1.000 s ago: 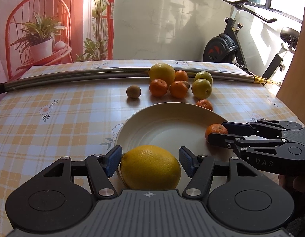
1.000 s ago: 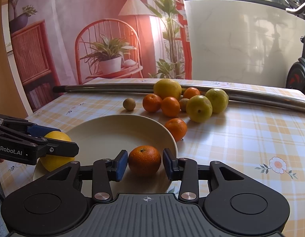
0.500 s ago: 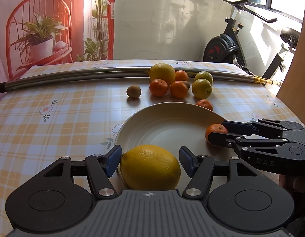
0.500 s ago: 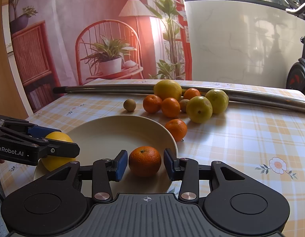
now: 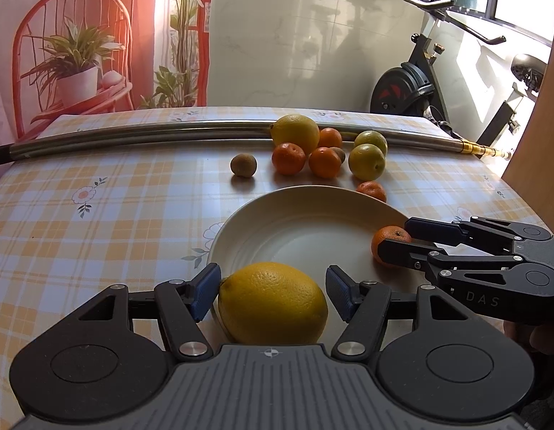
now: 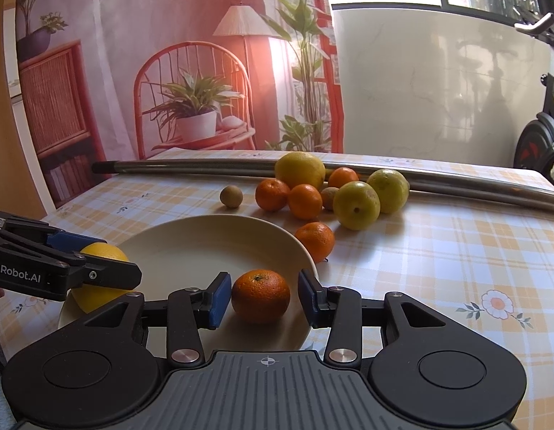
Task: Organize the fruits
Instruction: 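Lower the lemon into the white plate with the left gripper while the right gripper lowers the tangerine there, then grasp a green-yellow citrus with the right gripper while the left gripper moves toward the kiwi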
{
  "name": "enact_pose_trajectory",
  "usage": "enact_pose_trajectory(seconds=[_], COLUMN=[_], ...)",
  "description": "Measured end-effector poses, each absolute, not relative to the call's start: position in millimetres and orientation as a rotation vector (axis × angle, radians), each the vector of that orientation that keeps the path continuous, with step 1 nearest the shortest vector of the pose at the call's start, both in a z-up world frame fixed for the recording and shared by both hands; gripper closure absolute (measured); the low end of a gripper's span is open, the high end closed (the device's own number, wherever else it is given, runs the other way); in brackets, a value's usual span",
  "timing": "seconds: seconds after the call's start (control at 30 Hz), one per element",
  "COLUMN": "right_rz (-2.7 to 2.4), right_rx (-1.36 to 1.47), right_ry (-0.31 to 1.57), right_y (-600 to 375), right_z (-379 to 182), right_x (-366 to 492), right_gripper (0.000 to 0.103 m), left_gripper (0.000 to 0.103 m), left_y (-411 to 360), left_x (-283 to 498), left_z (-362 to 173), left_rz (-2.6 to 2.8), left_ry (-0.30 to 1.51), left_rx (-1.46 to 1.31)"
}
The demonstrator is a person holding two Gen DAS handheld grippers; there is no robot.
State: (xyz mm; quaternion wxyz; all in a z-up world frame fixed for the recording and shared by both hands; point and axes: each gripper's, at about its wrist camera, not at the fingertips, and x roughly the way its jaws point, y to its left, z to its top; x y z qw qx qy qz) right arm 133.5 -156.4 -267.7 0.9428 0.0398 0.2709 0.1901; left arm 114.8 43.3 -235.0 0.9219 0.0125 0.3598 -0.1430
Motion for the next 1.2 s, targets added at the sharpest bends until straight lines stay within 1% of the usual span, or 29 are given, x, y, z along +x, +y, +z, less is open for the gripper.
enact_pose_trajectory(seconds=[0.13,0.5,0.83,1.2], right_rz=[0.402,0.387,0.318,0.241], right_rx=[0.084,0.088,0.145,0.06], right_ry=[0.551,0.51,0.444,0.376], right_y=[-156,-160,-194,-222], right_z=[-268,-261,-234,-210], right_x=[132,125,144,188], right_gripper=[0.059,0.058,0.057,0.057], left_gripper=[0.035,0.035,0.035,0.035], left_y=[44,55,59,60], left_x=[115,121,149,188], left_z=[-234,-215,-166,-121], left_rz=[-0.293,-0.262,-0.25,-0.207], left_ry=[0.745,0.726,0.622,0.541], left_rx=[0.006,-0.054,-0.078,-0.132])
